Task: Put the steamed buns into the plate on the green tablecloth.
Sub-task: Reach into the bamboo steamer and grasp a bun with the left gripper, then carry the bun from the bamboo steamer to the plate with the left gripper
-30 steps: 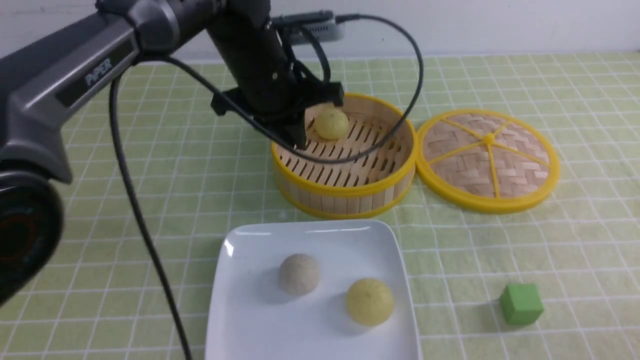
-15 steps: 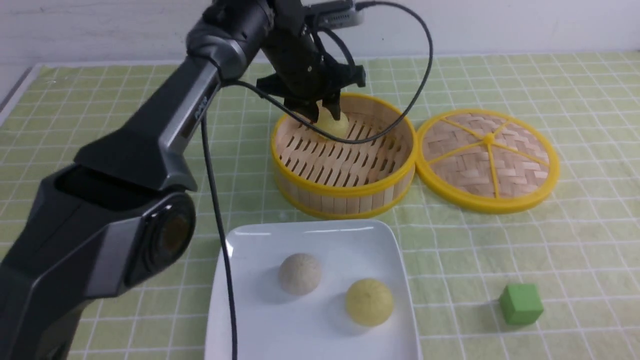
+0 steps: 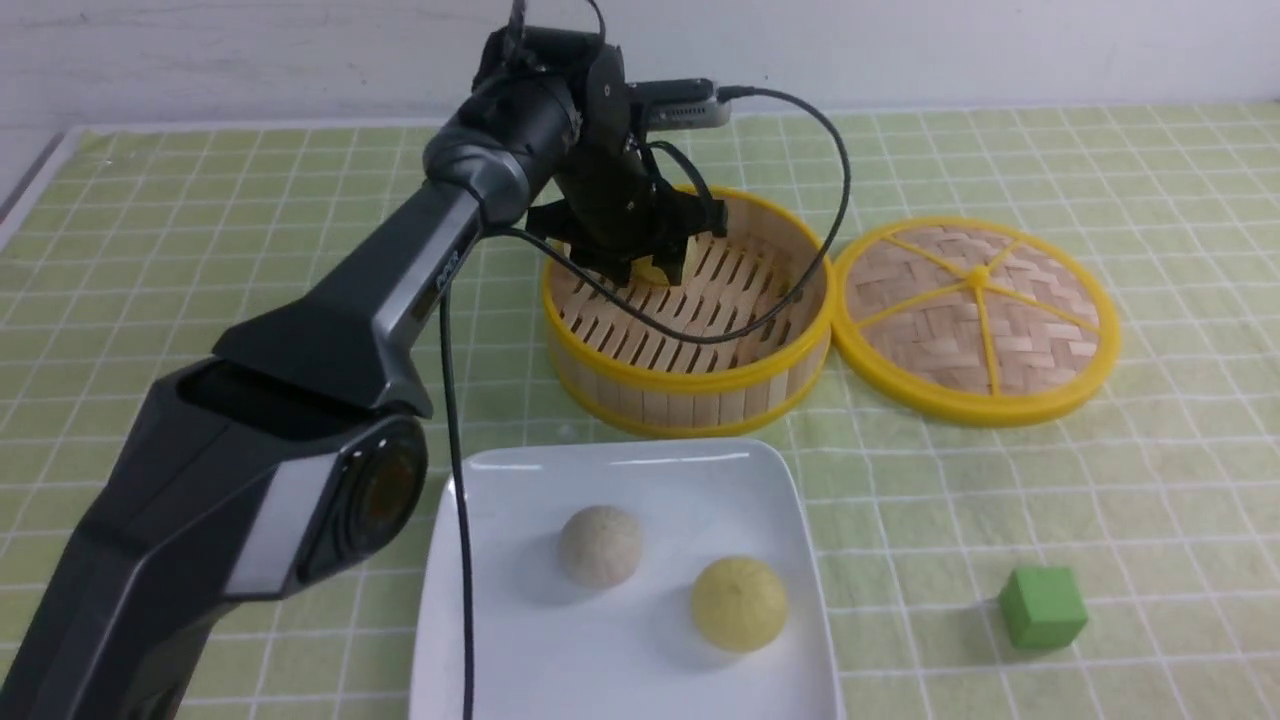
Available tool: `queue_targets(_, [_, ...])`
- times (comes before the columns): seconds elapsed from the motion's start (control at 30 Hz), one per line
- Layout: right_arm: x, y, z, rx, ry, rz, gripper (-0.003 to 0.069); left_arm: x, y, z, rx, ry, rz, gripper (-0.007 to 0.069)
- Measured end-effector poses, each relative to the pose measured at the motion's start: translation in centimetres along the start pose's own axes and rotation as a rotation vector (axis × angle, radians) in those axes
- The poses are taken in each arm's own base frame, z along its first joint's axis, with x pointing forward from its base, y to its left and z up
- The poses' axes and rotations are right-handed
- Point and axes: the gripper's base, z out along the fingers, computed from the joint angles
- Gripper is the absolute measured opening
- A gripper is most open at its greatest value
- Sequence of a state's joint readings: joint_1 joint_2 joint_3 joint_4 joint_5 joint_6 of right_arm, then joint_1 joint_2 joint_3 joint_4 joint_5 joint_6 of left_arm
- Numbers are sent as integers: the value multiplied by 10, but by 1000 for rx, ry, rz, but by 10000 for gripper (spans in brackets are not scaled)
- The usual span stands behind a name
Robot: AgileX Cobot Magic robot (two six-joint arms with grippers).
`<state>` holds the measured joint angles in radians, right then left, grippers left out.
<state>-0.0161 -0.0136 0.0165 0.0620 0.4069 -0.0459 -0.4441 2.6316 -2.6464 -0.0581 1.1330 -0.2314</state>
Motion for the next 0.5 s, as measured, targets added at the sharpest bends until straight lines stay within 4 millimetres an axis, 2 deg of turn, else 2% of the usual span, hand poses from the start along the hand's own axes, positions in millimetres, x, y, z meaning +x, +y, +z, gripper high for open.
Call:
queue_targets(0.1, [0, 0, 0, 0, 0, 0, 240, 1, 0, 1, -5, 2, 5, 120])
queue_targets(0.17, [0, 0, 0, 0, 0, 0, 240, 0, 0, 2, -4, 2, 4, 48])
queue_targets(0.27, [0, 0, 0, 0, 0, 0, 240, 1, 0, -1, -6, 10, 5, 21])
queue_targets(0.37, [0, 0, 0, 0, 0, 0, 240, 0, -1, -11, -15, 30, 8, 21])
queue_targets(0.5, [0, 0, 0, 0, 0, 0, 240, -15, -2, -68, -60, -38, 59, 21])
